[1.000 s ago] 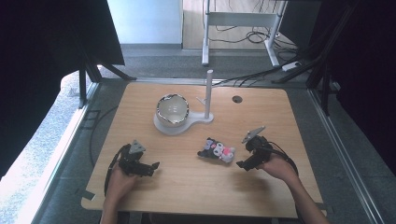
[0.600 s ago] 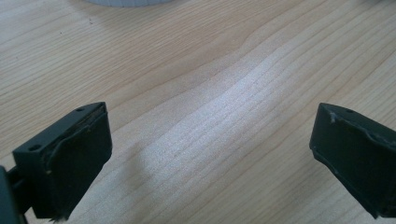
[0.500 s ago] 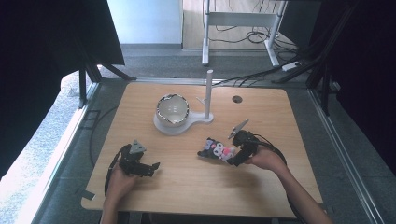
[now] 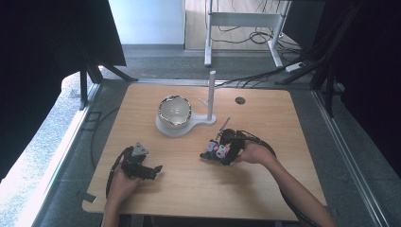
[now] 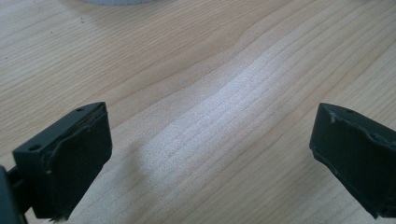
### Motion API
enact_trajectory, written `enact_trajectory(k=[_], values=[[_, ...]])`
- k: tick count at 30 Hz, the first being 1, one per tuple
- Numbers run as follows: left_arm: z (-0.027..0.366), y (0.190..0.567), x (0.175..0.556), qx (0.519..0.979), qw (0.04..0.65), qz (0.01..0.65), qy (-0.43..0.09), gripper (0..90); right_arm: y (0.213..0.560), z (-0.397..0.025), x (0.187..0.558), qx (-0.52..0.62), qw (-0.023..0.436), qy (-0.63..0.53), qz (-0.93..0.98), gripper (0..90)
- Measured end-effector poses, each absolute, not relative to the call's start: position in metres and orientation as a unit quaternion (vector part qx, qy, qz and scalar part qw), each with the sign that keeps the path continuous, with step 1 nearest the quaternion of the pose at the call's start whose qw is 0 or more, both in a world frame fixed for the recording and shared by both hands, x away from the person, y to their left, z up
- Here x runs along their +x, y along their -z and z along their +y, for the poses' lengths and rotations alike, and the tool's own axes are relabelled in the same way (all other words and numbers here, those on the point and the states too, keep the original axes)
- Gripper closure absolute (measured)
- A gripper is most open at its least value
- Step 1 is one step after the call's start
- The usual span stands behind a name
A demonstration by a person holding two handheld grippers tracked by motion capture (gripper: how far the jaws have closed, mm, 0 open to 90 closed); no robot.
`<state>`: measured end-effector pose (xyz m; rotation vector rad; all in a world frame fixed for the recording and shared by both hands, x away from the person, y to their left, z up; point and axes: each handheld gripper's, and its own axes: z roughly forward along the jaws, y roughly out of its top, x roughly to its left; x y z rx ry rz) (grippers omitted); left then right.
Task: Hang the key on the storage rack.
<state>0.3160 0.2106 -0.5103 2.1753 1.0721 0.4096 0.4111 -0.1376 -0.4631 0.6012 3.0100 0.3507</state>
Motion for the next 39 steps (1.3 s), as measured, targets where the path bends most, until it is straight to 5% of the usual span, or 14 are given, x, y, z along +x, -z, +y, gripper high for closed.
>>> enact_trajectory(k=[9,19,39], values=[[0.209,0.511,0.316,0.835,0.334,0.408,-0.155,0.0,0.470,-0.110,0.420,0.159,0.023,-0.049,0.986,14.0],[0.209,0.511,0.316,0.836,0.336,0.407,-0.152,0.0,0.475,-0.104,0.421,0.131,0.033,-0.017,0.991,29.7],[0.210,0.510,0.316,0.834,0.345,0.405,-0.146,0.0,0.415,-0.134,0.437,0.129,0.016,-0.044,0.991,30.1]])
